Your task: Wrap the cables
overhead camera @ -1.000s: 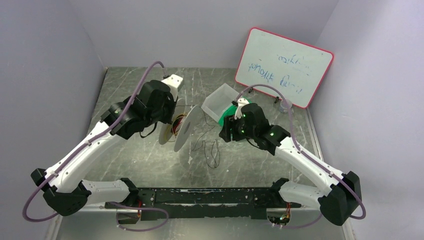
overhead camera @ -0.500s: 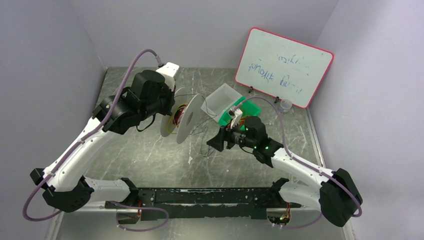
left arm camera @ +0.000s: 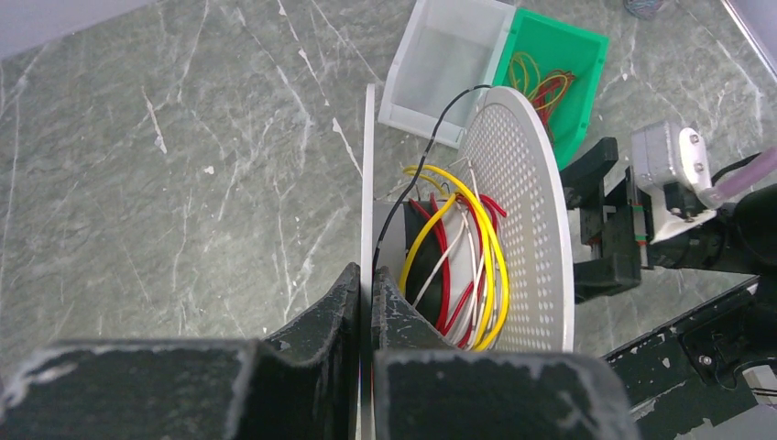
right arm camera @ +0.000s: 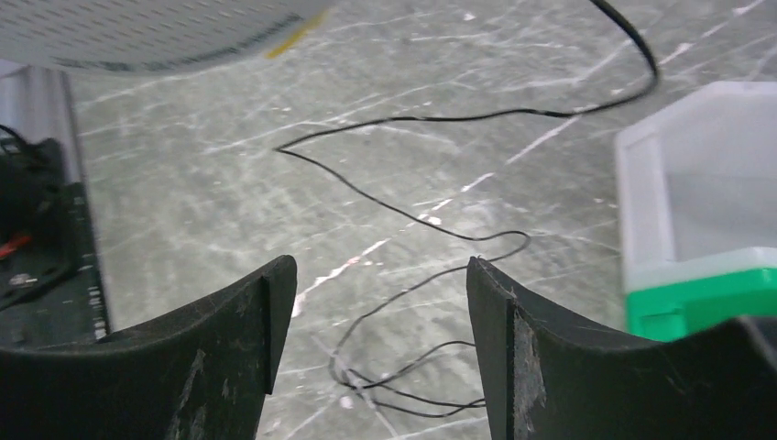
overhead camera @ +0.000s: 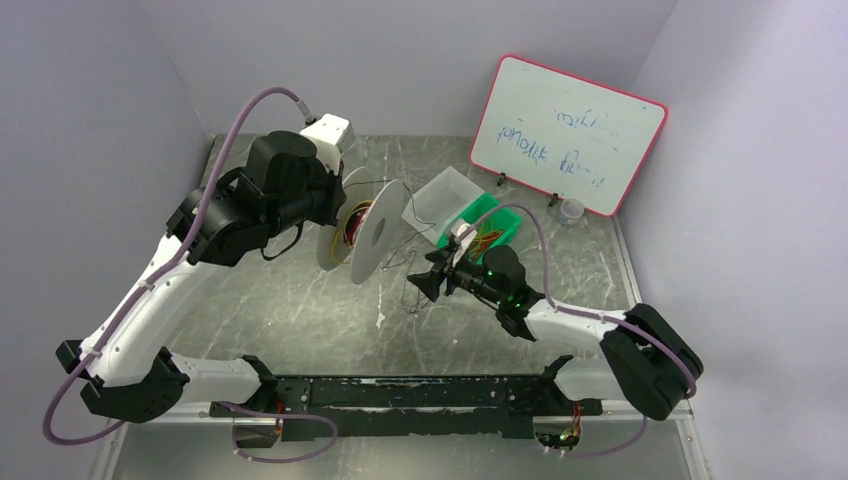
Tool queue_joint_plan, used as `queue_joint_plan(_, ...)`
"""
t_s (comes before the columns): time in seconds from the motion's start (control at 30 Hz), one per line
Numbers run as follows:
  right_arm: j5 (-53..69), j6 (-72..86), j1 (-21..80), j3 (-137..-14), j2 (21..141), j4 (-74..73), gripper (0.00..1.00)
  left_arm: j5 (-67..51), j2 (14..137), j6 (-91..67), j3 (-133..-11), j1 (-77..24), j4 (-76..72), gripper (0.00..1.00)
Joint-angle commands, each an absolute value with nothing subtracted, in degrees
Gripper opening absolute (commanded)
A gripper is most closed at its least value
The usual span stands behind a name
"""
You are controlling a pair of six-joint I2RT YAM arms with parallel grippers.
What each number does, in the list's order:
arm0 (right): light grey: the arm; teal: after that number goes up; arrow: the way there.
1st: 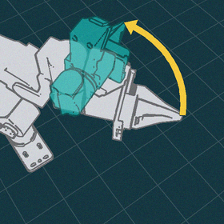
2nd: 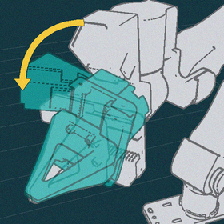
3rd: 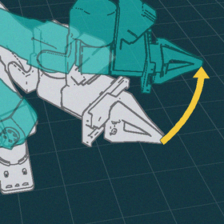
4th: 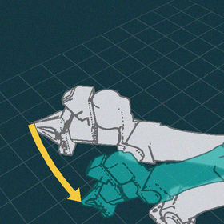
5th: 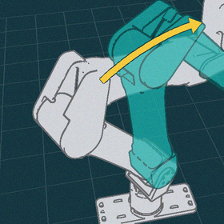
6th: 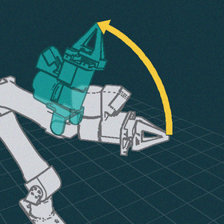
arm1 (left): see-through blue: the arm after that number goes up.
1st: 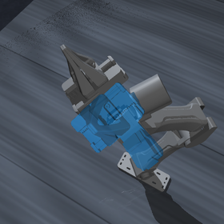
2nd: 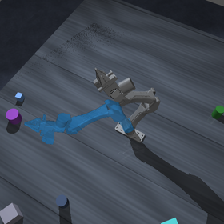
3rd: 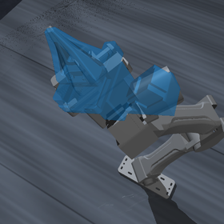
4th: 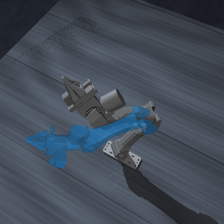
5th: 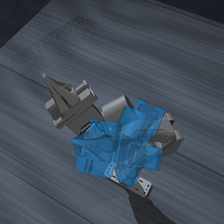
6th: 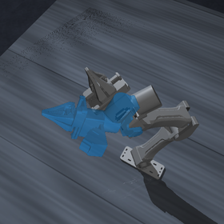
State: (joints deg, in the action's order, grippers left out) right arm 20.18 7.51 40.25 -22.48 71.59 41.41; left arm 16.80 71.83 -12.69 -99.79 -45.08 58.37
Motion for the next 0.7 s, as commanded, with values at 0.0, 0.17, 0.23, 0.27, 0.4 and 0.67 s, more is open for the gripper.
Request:
queue_joint_plan(0.0, 11.7, 0.2, 40.5, -20.2, 74.8, 53.1, 0.72, 15.3, 69.6, -13.6, -103.2, -44.7, 57.1, 0.07)
queue_joint_plan(0.17, 7.5, -0.1, 40.5, -21.3, 81.1, 54.9, 0.73, 13.1, 68.6, -14.2, -104.2, -44.7, 57.4, 0.07)
queue_joint_plan(0.23, 6.4, 1.3, 40.5, -21.7, 83.4, 56.5, 0.73, 13.2, 67.9, -14.5, -104.3, -44.7, 57.7, 0.07)
queue_joint_plan(0.27, 6.3, 2.1, 40.5, -21.8, 84.4, 57.3, 0.73, 13.3, 67.6, -14.6, -104.3, -44.7, 57.7, 0.07)
queue_joint_plan(0.4, 6.7, 5.2, 40.5, -23.9, 88.0, 57.7, 0.73, 13.2, 67.0, -15.0, -104.3, -44.7, 58.0, 0.07)
queue_joint_plan(0.67, 6.7, 11.7, 40.6, -27.3, 95.8, 61.3, 0.71, 12.4, 66.4, -15.2, -104.6, -44.6, 58.1, 0.07)
